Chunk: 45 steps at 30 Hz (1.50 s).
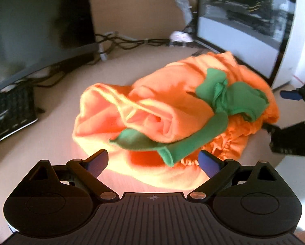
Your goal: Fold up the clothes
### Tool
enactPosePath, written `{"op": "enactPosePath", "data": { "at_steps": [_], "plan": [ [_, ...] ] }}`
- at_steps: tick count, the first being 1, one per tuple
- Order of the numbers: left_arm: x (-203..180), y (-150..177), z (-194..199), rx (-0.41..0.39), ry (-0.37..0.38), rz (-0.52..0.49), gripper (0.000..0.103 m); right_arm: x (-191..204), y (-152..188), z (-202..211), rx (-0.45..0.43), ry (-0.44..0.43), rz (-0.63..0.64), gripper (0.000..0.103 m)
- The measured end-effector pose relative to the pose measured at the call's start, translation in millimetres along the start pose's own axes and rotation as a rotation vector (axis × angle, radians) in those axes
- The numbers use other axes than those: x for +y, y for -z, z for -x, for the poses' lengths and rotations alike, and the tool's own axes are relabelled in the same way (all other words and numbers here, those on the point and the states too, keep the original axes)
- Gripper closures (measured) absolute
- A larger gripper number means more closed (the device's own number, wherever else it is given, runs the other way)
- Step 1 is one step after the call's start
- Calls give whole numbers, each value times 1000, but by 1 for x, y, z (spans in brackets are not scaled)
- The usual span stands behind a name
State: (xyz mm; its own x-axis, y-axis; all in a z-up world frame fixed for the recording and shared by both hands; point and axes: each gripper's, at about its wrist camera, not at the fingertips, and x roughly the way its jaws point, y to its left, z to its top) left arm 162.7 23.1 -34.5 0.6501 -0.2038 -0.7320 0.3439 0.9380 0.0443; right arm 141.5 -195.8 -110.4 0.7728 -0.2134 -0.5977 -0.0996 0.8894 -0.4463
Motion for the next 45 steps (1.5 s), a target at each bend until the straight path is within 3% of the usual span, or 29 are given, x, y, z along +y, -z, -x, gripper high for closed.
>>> {"op": "enactPosePath", "data": {
  "at_steps": [1, 2, 4, 8, 11, 15, 19, 21, 24, 27, 29, 32, 36, 40, 45],
  "plan": [
    [-4, 1, -1, 3, -22, 15, 5, -8, -1, 1, -11, -18, -54, 46],
    [-8, 1, -2, 6, -41, 28, 5, -16, -2, 4, -26, -33, -96, 49],
    [-18, 0, -6, 9, -67, 36, 5, -26, -6, 13, -67, -51, -122, 50],
    [-44, -5, -36, 31, -145, -36, 4, -20, -4, 8, -72, -108, -20, 50],
    [-48, -5, -50, 30, -219, -100, 4, -13, -1, 2, -84, -86, 18, 51],
    [-13, -6, -21, -49, -412, -129, 4, -35, -6, 10, -106, 13, -63, 55],
    [50, -4, 10, -60, -546, -20, 4, -52, -2, 16, -94, 35, -119, 55],
    [67, -4, 25, -69, -519, 57, 5, -50, -2, 22, -97, 7, -114, 55],
    [60, -8, 36, -82, -317, 134, 4, -38, -3, 17, -88, -9, -63, 55],
    [16, -9, 23, -67, -142, 75, 4, -28, -6, 1, -62, -33, -18, 55],
    [-19, -5, 6, -47, -85, -9, 4, -21, -5, -4, -57, -46, 10, 55],
    [-62, -1, -28, -31, -125, -164, 4, -13, -6, -5, -68, -58, 58, 55],
    [-72, -2, -61, 17, -205, -219, 3, -10, -3, -8, -76, -60, 130, 67],
    [-49, -5, -48, -14, -299, -241, 3, -18, -2, 5, -122, 35, 126, 76],
    [19, -9, -25, -48, -501, -150, 4, -38, -7, 37, -189, 99, 62, 76]
  ]
}}
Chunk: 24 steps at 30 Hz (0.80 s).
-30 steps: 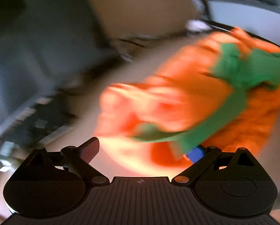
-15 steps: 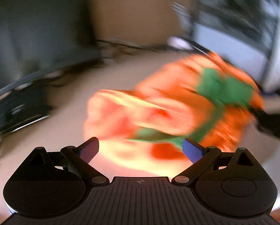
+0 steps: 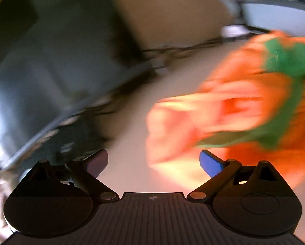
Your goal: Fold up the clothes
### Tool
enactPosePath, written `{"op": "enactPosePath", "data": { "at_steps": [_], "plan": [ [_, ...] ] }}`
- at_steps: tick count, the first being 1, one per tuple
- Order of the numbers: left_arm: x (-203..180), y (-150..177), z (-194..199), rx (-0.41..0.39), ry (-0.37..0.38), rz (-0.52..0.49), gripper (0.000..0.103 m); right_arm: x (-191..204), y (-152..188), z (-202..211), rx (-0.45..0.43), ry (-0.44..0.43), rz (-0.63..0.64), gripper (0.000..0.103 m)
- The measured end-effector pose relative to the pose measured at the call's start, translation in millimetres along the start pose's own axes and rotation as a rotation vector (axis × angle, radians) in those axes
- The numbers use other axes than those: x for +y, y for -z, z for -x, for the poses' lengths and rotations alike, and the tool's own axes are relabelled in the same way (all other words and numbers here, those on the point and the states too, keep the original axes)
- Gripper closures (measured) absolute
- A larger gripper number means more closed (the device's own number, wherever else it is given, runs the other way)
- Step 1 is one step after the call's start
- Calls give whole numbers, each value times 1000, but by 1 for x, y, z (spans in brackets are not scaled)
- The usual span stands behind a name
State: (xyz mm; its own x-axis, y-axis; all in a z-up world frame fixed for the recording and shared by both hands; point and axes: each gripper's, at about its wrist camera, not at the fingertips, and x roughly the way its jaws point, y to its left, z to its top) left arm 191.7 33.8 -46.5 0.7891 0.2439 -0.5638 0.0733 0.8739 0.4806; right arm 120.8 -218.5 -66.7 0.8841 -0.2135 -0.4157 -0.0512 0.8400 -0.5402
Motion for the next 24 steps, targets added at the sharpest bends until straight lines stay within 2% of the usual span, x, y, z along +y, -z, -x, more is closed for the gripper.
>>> {"op": "enactPosePath", "data": {
  "at_steps": [2, 3, 5, 7, 10, 12, 13, 15, 18, 20, 22, 24],
  "plan": [
    [27, 6, -11, 50, -39, 71, 4, -1, 2, 4, 10, -22, -19, 76],
    [38, 8, -12, 63, -17, 120, 4, 1, 3, 5, 18, -39, -21, 76],
    [51, 11, -2, 61, 79, 212, 4, 7, 6, -2, 43, -65, -5, 76],
    [47, 11, 12, 46, 205, 247, 4, 14, 9, -15, 71, -84, 19, 75],
    [19, 8, 34, 30, 375, 215, 4, 27, 13, -32, 96, -103, 80, 69],
    [-6, 5, 44, 20, 422, 152, 4, 36, 13, -36, 92, -110, 133, 67],
    [-19, 4, 49, 16, 428, 115, 4, 36, 12, -29, 69, -115, 147, 59],
    [-38, 0, 51, 11, 424, 72, 4, 33, 13, -13, 16, -113, 175, 50],
    [-61, -4, 41, 8, 390, 38, 4, 32, 25, -5, 6, -81, 248, 50],
    [-74, -8, 27, 9, 339, 11, 4, 33, 30, -11, 19, -56, 264, 51],
    [-80, -7, 13, 28, 280, -11, 4, 34, 31, -19, 36, -64, 259, 50],
    [-75, -6, 4, 49, 271, -14, 3, 43, 30, -27, 42, -82, 285, 51]
  ]
}}
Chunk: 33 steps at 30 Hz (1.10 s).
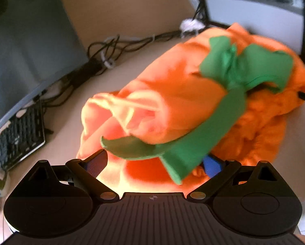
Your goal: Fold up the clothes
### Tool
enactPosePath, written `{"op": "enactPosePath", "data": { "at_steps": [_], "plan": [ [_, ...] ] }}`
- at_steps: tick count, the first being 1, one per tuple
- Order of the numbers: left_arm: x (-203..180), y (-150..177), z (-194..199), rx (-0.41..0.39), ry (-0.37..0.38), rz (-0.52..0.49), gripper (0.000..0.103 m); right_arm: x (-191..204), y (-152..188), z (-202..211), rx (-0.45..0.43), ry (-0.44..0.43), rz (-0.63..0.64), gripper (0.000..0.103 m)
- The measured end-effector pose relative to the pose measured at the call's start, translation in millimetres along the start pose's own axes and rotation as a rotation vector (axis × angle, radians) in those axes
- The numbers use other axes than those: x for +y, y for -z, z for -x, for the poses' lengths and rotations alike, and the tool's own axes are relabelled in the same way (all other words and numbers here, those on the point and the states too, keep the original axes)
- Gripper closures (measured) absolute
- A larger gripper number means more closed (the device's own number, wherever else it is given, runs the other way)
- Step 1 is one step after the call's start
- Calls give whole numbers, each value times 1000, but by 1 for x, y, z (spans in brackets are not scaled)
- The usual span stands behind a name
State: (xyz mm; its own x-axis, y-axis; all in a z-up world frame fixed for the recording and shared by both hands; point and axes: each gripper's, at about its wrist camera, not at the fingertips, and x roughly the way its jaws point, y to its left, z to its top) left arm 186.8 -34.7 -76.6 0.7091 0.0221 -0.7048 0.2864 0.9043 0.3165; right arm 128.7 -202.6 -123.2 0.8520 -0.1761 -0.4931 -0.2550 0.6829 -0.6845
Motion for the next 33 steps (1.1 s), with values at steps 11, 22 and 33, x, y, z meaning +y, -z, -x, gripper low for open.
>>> {"op": "enactPosePath", "data": {
  "at_steps": [11, 22, 33],
  "plan": [
    [94, 22, 1, 18, -152, -4, 1, -35, -42, 37, -169, 103, -117, 80],
    [122, 12, 98, -166, -194, 69, 0, -41, -34, 72, -164, -13, -155, 55],
    [127, 44, 104, -18, 372, 155, 1, -89, 4, 84, -120, -664, -523, 36]
  ]
}}
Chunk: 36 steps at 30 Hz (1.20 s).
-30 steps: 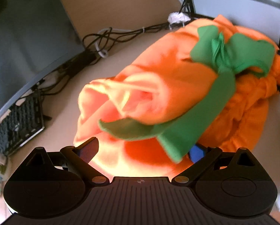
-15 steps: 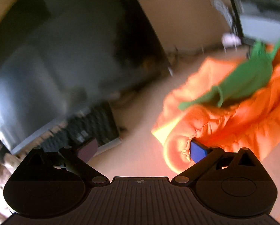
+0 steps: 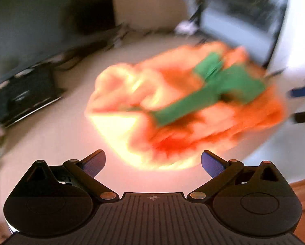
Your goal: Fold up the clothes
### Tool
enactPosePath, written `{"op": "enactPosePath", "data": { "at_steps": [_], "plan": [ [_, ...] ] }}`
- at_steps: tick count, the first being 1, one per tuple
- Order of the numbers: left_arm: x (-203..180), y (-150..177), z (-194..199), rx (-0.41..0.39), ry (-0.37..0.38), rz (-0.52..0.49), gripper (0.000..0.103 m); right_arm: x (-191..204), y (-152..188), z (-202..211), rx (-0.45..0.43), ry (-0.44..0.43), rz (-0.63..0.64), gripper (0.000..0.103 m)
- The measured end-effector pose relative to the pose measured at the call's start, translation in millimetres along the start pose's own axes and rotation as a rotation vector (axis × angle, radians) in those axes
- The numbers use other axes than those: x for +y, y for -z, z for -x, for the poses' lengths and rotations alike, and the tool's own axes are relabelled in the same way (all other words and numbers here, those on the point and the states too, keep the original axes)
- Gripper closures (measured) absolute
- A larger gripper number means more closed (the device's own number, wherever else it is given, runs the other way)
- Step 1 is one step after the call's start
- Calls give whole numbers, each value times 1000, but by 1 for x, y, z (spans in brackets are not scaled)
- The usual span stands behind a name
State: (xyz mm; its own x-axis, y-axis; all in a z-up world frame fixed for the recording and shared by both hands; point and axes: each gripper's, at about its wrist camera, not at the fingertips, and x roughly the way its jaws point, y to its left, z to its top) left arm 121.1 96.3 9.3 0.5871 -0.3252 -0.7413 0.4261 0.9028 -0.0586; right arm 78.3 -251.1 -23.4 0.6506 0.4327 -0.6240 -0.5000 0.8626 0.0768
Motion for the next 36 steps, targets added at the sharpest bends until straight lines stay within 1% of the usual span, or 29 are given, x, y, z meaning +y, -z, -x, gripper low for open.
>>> {"op": "enactPosePath", "data": {
  "at_steps": [2, 4, 6, 7, 8, 10, 12, 14, 16, 18, 20, 22, 24, 26, 28, 31, 32, 34, 36],
  "plan": [
    [6, -15, 11, -81, 95, 62, 1, -11, -16, 6, -67, -33, -89, 32],
    [10, -36, 5, -157, 167, 133, 1, -13, -29, -8, -110, -26, -157, 30],
    [9, -57, -14, -216, 240, 211, 1, -11, -40, -40, -109, 8, -185, 30],
    [6, -65, -29, -224, 256, 249, 1, -8, -41, -57, -84, 22, -171, 30],
    [5, -72, -46, -209, 256, 283, 1, -4, -41, -75, -58, 36, -157, 30],
    [4, -79, -81, -137, 232, 337, 1, 3, -41, -108, -4, 67, -120, 30],
    [4, -77, -110, -34, 195, 370, 1, 9, -37, -130, 61, 110, -46, 30],
    [4, -68, -132, 61, 168, 403, 1, 8, -32, -146, 114, 149, -6, 30],
    [1, -57, -138, 91, 166, 408, 1, 3, -31, -158, 143, 170, 9, 30],
    [-3, -54, -129, 87, 151, 390, 1, 4, -33, -163, 155, 196, 23, 30],
    [-3, -54, -112, 89, 80, 353, 1, 11, -38, -158, 152, 225, 23, 30],
    [1, -54, -87, 29, -9, 260, 1, 22, -42, -143, 118, 242, -7, 30],
    [7, -53, -69, -20, -102, 177, 1, 34, -47, -125, 73, 242, -75, 30],
    [21, -50, -60, -34, -175, 140, 1, 53, -53, -117, 29, 234, -119, 29],
    [34, -45, -54, -24, -200, 133, 1, 77, -60, -116, -6, 221, -130, 29],
    [50, -39, -50, -14, -228, 119, 1, 127, -68, -132, -15, 184, -32, 26],
    [56, -36, -49, -14, -234, 130, 1, 145, -69, -142, -14, 171, 21, 25],
    [69, -31, -44, -15, -248, 156, 1, 174, -71, -160, -9, 158, 127, 18],
    [84, -21, -36, -20, -268, 203, 1, 201, -69, -180, 4, 174, 236, 17]
  ]
}}
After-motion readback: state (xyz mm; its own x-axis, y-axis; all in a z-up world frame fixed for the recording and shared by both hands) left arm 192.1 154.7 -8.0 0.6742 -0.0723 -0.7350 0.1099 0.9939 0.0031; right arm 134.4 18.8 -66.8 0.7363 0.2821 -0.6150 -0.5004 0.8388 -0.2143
